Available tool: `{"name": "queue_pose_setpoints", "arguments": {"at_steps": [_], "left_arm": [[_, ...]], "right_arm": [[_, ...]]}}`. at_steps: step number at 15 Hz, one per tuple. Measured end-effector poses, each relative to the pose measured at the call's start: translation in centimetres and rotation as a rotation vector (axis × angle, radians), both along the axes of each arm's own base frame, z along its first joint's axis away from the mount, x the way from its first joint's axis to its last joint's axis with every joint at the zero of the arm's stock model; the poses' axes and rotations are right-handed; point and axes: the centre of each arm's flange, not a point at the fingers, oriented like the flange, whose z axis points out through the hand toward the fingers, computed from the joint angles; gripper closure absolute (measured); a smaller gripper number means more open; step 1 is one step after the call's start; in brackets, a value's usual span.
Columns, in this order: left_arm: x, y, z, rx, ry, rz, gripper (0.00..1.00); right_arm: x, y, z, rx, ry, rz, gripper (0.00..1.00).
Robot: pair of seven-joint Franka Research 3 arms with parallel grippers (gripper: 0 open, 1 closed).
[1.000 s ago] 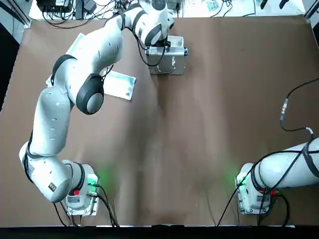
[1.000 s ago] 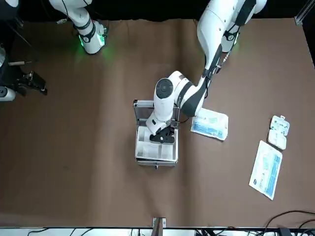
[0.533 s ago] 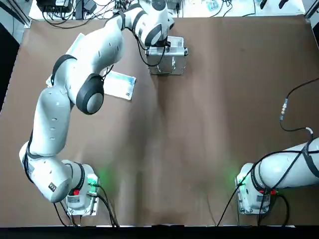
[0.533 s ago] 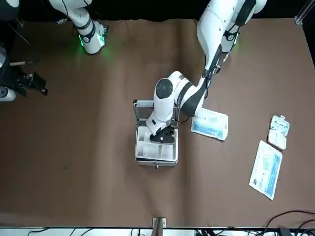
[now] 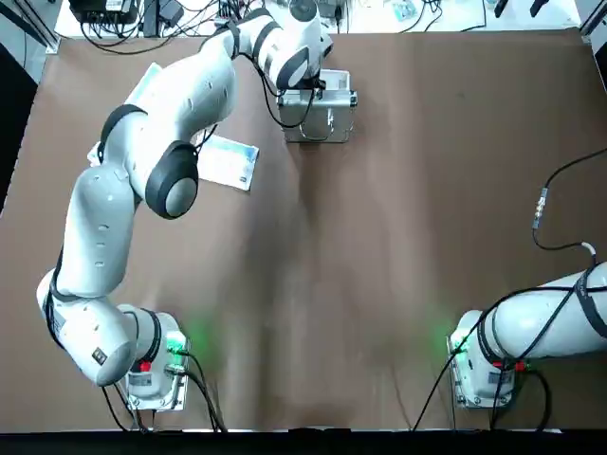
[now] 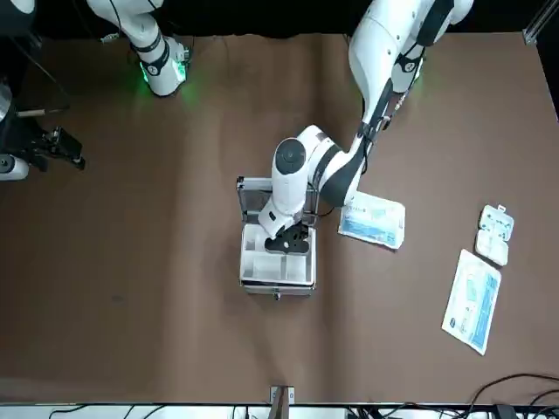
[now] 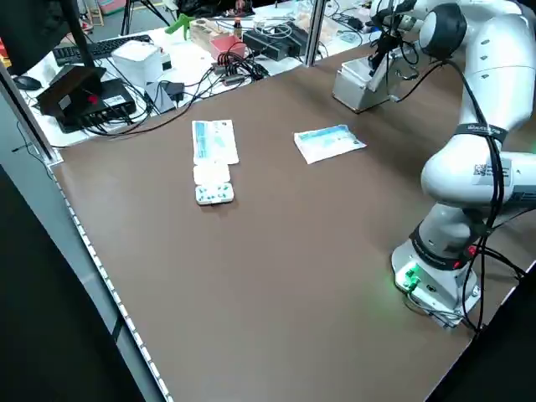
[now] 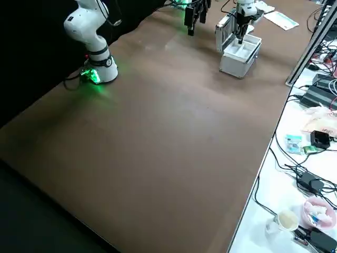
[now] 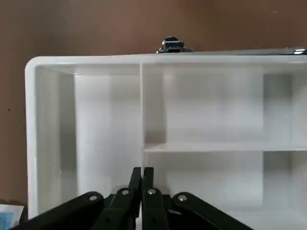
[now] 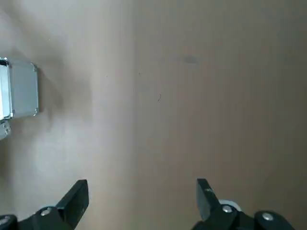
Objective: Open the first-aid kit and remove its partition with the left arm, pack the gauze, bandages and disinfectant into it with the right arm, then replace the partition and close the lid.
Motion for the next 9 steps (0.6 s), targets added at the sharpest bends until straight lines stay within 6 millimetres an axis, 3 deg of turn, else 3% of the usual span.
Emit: {"name": "queue_pose_setpoints", "arguments": {"at_steps": [9], "left_arm": [[0.0, 0.0, -1.6, 0.003, 0.007, 0.003, 0.97]], "right_arm": [[0.0, 0.0, 0.0, 0.0, -0.001, 0.0, 0.01]]}}
